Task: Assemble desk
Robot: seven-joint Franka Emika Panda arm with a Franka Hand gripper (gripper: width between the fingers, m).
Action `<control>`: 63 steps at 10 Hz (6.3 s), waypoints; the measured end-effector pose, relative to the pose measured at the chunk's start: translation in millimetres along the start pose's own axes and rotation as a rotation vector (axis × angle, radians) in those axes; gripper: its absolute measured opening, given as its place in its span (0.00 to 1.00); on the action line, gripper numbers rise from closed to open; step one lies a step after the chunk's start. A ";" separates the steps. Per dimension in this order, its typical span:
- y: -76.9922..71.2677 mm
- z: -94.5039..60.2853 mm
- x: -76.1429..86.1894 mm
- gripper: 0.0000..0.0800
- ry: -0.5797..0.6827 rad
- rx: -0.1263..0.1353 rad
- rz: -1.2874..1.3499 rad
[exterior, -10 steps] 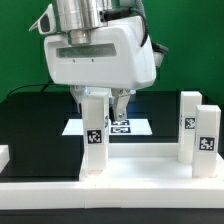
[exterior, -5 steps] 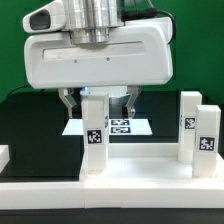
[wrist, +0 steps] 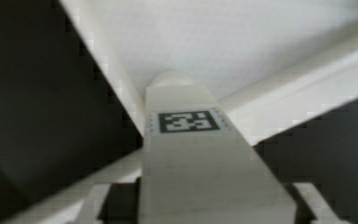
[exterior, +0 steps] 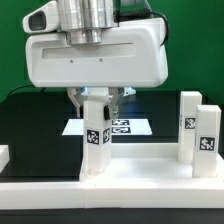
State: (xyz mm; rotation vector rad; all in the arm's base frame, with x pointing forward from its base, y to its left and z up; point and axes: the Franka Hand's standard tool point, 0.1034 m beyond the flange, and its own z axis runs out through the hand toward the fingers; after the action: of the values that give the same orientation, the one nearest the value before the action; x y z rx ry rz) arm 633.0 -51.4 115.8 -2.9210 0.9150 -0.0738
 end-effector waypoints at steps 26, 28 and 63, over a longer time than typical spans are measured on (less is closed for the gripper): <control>6.6 5.4 -5.8 0.45 -0.051 -0.007 -0.037; 6.5 5.7 -5.9 0.36 -0.051 -0.011 0.116; 7.7 5.9 2.2 0.37 -0.070 0.088 1.332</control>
Offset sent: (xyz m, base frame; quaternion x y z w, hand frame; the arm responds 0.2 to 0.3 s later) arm -0.0058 -0.0138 -0.0056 0.0246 -0.0377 0.3542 0.9341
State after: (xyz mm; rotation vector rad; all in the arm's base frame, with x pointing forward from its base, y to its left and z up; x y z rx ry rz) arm 630.9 -58.7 109.3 -1.6693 2.4337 0.0730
